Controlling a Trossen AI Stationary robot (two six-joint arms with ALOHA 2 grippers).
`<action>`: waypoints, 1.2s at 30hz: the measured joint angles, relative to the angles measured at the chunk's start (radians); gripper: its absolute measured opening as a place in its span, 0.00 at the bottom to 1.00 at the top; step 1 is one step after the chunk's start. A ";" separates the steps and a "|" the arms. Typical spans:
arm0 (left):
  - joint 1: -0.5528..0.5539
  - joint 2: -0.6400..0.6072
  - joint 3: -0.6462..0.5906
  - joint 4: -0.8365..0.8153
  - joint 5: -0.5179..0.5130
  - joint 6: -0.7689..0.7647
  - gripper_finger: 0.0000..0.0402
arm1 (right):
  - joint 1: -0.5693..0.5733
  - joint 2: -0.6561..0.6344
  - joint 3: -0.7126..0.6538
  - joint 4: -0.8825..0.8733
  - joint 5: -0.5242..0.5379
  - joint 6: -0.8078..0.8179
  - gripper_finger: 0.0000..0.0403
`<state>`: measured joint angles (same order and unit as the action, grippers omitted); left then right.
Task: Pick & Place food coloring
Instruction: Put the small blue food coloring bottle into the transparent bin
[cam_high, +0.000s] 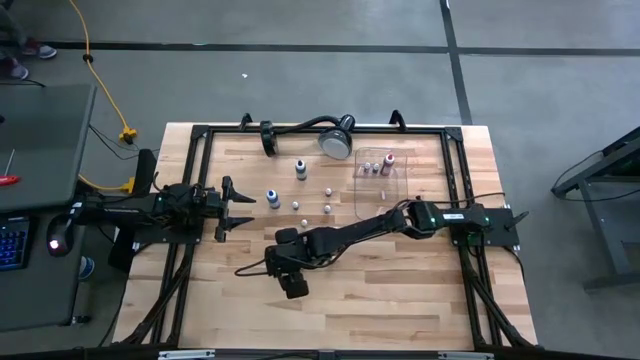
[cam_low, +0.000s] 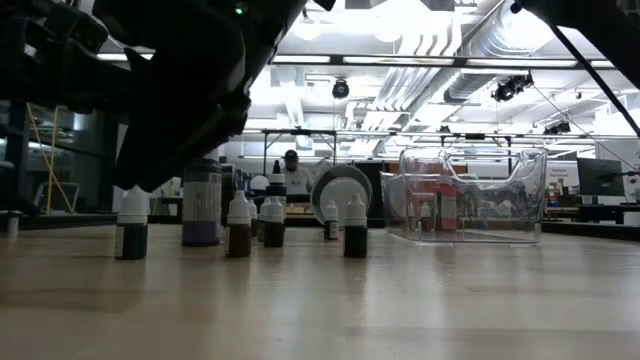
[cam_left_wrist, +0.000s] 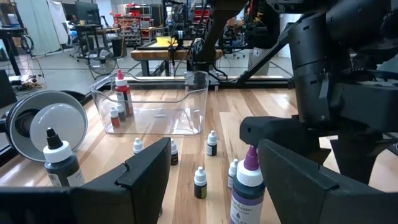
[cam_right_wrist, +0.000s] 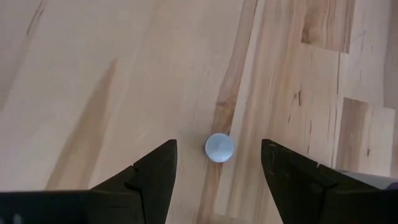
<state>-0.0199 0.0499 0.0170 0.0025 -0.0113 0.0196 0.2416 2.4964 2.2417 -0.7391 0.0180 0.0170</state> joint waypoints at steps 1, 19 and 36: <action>0.000 0.000 0.000 0.000 0.000 0.000 0.59 | -0.001 0.003 0.000 0.003 0.002 0.000 0.55; 0.000 0.000 0.000 0.000 0.000 0.000 0.59 | -0.004 0.009 -0.023 0.030 0.005 0.038 0.50; 0.000 0.000 0.000 0.000 0.000 0.000 0.59 | 0.001 0.009 -0.025 0.026 0.001 0.064 0.42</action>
<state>-0.0199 0.0499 0.0170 0.0022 -0.0113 0.0196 0.2424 2.5057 2.2166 -0.7132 0.0191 0.0805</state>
